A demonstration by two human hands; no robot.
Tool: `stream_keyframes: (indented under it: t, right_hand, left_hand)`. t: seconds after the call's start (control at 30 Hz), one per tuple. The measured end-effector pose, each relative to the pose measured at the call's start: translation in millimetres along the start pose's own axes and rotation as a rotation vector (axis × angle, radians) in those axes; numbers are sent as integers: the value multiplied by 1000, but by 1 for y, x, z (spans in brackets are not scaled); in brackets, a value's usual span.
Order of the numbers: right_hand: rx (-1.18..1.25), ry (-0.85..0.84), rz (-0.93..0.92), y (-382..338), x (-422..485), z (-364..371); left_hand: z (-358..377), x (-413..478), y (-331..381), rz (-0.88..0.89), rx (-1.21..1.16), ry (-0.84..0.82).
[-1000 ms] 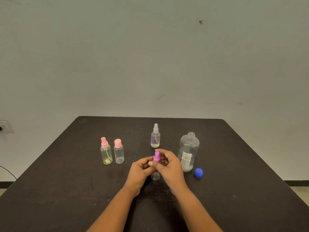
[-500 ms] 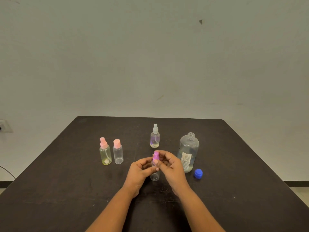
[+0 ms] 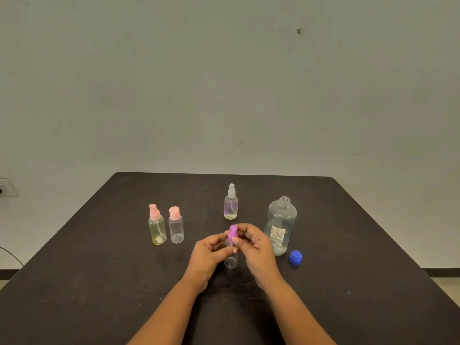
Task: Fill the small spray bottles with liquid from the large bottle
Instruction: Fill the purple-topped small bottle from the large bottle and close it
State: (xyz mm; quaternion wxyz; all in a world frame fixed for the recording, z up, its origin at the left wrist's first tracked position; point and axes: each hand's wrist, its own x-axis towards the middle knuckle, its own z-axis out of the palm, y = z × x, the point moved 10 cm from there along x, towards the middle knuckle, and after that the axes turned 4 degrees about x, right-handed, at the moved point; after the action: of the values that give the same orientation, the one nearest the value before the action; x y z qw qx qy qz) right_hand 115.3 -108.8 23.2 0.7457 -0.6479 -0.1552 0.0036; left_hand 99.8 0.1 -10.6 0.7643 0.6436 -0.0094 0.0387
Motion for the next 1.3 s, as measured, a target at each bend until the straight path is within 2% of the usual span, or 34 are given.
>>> stream_keyframes:
  t: [0.1,0.33,0.5,0.67,0.93,1.3]
  right_hand:
    - [24,-46,-21,-2,-3,3]
    - [-60,27,-46,0,6,1]
    - [-76,-12,-32,5,8,2]
    - [56,-24,-38,16,6,1]
    - [183,-6,-99,20,22,2]
    - [173,-28,-119,18,23,3]
  left_hand:
    - [0,1,-1,3,5,-4]
    - [4,4,2,-15,13,-42]
    - [-2,7,1,-49,82,-46]
    - [-3,21,2,-55,125,-71]
    - [-5,33,-6,-84,28,-90]
    - [-4,33,-4,-69,11,-112]
